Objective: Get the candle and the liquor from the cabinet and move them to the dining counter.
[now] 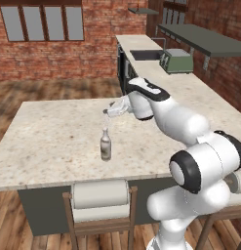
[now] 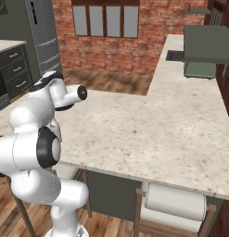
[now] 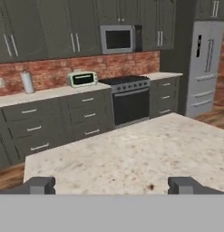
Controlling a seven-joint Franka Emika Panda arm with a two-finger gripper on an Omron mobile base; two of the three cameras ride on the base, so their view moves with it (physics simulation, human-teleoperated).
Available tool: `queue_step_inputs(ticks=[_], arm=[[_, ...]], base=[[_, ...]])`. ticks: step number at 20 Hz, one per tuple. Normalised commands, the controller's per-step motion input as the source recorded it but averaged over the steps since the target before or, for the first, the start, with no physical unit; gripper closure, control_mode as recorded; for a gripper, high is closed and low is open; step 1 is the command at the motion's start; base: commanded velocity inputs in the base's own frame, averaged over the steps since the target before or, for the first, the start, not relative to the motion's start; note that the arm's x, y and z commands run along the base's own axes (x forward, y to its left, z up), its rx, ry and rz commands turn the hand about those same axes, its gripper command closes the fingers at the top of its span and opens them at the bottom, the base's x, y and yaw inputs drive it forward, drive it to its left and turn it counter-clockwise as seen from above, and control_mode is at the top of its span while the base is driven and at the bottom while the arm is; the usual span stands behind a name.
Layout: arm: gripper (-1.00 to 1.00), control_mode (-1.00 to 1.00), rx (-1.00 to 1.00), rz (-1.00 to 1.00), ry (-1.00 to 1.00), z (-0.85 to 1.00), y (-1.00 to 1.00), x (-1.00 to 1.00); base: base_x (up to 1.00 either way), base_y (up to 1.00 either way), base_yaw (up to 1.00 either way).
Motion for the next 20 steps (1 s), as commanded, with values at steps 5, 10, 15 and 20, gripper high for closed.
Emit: queue_step_inputs(ticks=[5, 10, 15, 20], arm=[[-1.0, -1.0, 0.0, -0.28, 0.15, 0.65, -0.33, -0.1], [-1.0, -1.0, -0.02, -0.29, 0.14, 0.45, -0.29, -0.26], [-1.0, -1.0, -0.01, -0.32, 0.19, 0.38, -0.49, -0.24], [-1.0, -1.0, -0.08, -0.33, 0.21, 0.25, -0.48, -0.15]], base=[[0.0, 0.0, 0.0], [0.0, 0.0, 0.0], [0.0, 0.0, 0.0], [0.0, 0.0, 0.0]])
